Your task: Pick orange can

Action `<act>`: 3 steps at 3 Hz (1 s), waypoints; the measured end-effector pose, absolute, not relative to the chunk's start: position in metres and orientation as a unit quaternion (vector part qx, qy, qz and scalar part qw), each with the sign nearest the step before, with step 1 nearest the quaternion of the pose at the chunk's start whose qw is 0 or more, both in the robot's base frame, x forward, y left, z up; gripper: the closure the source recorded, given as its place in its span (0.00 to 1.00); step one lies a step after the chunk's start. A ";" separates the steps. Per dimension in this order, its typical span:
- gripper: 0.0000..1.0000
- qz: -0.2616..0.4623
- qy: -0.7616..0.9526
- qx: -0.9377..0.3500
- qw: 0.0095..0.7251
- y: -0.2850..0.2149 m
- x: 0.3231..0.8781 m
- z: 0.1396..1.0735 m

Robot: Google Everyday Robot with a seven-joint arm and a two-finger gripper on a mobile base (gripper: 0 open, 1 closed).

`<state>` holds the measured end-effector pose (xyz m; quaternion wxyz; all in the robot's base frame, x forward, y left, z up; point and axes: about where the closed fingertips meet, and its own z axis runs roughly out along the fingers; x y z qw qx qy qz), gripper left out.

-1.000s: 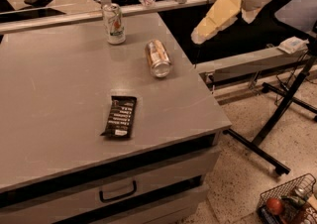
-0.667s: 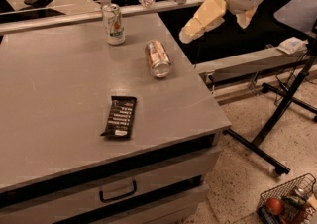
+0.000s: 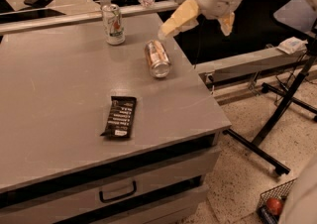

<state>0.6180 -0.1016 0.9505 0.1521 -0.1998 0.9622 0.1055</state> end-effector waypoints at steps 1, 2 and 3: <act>0.00 0.104 0.966 -0.184 0.148 -0.074 0.639 0.936; 0.00 0.098 0.970 -0.178 0.133 -0.051 0.659 0.919; 0.00 0.090 0.974 -0.174 0.112 -0.035 0.679 0.897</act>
Offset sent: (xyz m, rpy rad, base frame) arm 0.0729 0.0844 -0.0564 -0.0537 0.1010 -0.0538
